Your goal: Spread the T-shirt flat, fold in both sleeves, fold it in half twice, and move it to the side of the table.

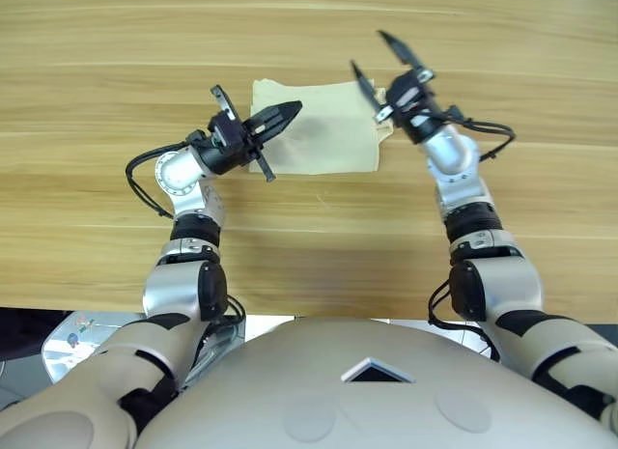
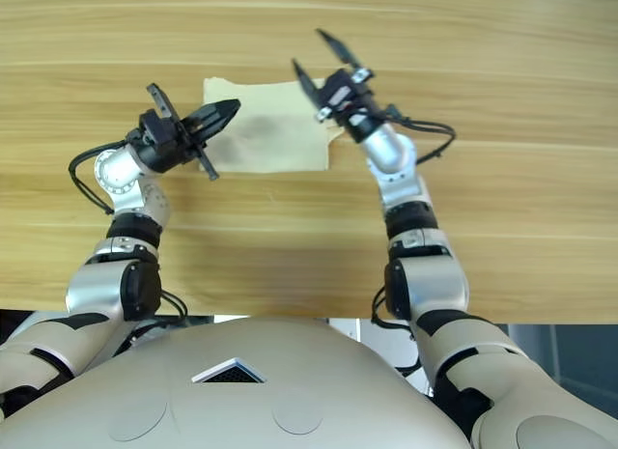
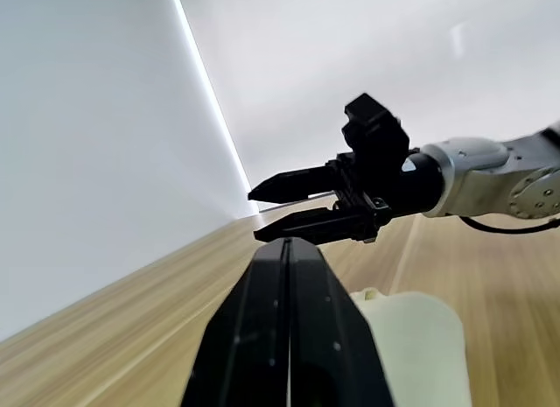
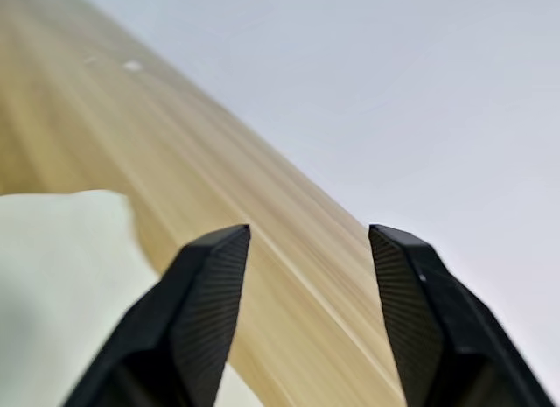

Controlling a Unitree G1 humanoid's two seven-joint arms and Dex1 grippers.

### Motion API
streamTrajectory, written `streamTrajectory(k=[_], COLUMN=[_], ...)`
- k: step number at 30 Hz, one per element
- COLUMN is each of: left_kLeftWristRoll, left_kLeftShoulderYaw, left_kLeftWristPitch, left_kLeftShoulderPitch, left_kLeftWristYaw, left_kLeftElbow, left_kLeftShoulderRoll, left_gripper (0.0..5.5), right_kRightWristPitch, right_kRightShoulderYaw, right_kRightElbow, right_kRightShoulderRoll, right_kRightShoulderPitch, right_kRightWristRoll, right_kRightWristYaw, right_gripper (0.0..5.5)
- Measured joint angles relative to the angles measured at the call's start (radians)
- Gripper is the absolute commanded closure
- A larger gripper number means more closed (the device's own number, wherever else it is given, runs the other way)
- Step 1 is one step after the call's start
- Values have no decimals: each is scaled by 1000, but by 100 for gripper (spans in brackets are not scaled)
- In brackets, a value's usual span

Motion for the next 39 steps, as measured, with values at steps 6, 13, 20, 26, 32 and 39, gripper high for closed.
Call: streamTrajectory(k=[6,13,20,26,32,39], left_kLeftWristRoll=[472,1050,1158,1156,1145,1109], left_kLeftShoulderYaw=[-146,-432,-613,-699,-743,-756], left_kLeftWristPitch=[-126,40,167,232,262,272], left_kLeftShoulderPitch=[2,-67,-105,-104,-106,-83], left_kLeftWristYaw=[482,1121,1308,1298,1299,1302], left_kLeftElbow=[55,-45,-84,-156,-178,-213], left_kLeftShoulderRoll=[135,317,362,396,409,440], left_gripper=[550,550,550,550,550,550], right_kRightWristPitch=[74,185,242,333,572,755], right_kRightShoulderYaw=[236,438,487,263,-114,-432], right_kRightElbow=[50,201,323,412,449,456], right_kRightShoulderRoll=[27,45,64,116,151,102], right_kRightShoulderPitch=[-50,-127,-178,-173,-216,-249], right_kRightWristRoll=[-265,-412,-376,-45,401,685], right_kRightWristYaw=[-232,-395,-465,-201,126,92], right_gripper=[466,547,547,547,547,547])
